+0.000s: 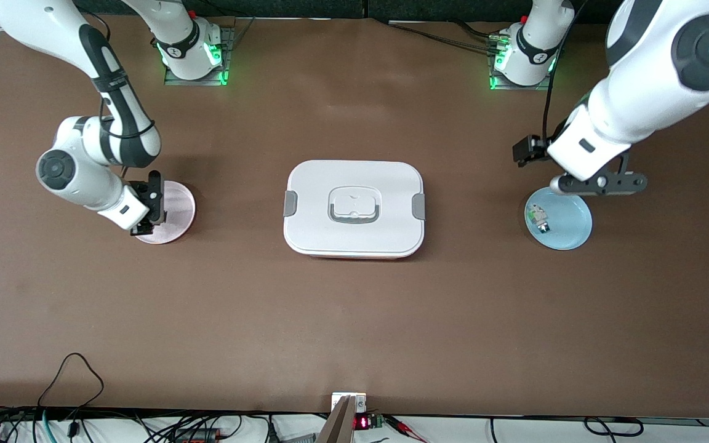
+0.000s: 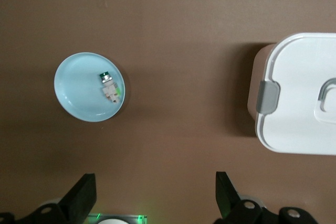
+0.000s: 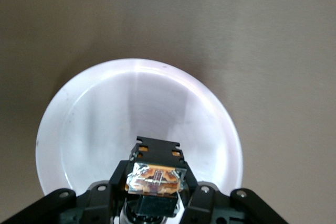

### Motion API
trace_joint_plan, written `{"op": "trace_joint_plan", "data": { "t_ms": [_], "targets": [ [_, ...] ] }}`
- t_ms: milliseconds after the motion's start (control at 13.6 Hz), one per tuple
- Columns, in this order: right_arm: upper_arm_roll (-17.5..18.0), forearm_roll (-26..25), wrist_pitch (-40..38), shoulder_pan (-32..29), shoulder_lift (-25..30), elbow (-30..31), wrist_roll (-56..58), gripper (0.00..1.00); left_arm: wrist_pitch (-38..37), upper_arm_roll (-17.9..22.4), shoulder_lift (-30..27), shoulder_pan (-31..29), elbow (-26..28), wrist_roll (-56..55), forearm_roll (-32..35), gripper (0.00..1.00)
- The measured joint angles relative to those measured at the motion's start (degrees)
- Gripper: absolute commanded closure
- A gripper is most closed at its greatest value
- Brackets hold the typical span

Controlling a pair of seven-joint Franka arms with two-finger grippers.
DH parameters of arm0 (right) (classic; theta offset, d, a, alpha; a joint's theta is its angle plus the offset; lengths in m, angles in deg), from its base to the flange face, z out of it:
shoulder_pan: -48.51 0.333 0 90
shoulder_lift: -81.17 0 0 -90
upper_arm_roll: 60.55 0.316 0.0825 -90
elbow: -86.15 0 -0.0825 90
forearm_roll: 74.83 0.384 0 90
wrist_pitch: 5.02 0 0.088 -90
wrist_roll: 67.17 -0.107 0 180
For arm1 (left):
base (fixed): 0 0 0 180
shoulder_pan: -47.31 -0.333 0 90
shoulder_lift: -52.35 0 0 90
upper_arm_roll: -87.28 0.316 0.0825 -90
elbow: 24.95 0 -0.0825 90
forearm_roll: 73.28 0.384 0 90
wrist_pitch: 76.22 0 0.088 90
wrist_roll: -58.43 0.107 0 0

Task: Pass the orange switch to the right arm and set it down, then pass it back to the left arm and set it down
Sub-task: 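Carry the switch to the white plate while the left gripper retracts, then lower the switch onto the white plate and open the right gripper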

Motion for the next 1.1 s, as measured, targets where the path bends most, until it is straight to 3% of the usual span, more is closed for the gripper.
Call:
{"op": "trace_joint_plan", "data": {
  "t_ms": [294,368,442,515,810,1104],
  "targets": [
    [0.26,-0.06,3.70,0.28,0.20,4.04,0.85,0.67,-1.03,1.01,-3.27,1.28,0.34,0.00,-0.08,0.00],
    [0.26,-0.06,3.77,0.29,0.24,4.15,1.32,0.54,-0.71,2.74,-3.23,2.12,0.47,0.00,-0.34,0.00],
    [0.26,-0.06,3.83,0.29,0.27,4.15,1.57,0.33,-0.46,4.81,-3.17,2.70,0.65,0.00,-0.73,0.00],
    [0.26,-0.06,3.89,0.29,0.29,4.15,1.68,0.00,-0.17,7.32,-3.04,3.03,0.75,0.66,-0.99,0.00],
    [0.24,-0.03,3.99,0.28,1.15,4.13,1.42,0.00,2.00,17.91,-2.77,2.68,1.01,11.33,-1.14,0.00],
    [0.57,0.02,2.03,0.28,3.46,3.14,-4.28,0.00,2.01,17.95,-2.85,1.58,1.01,12.29,-1.15,0.00]
  ]
}}
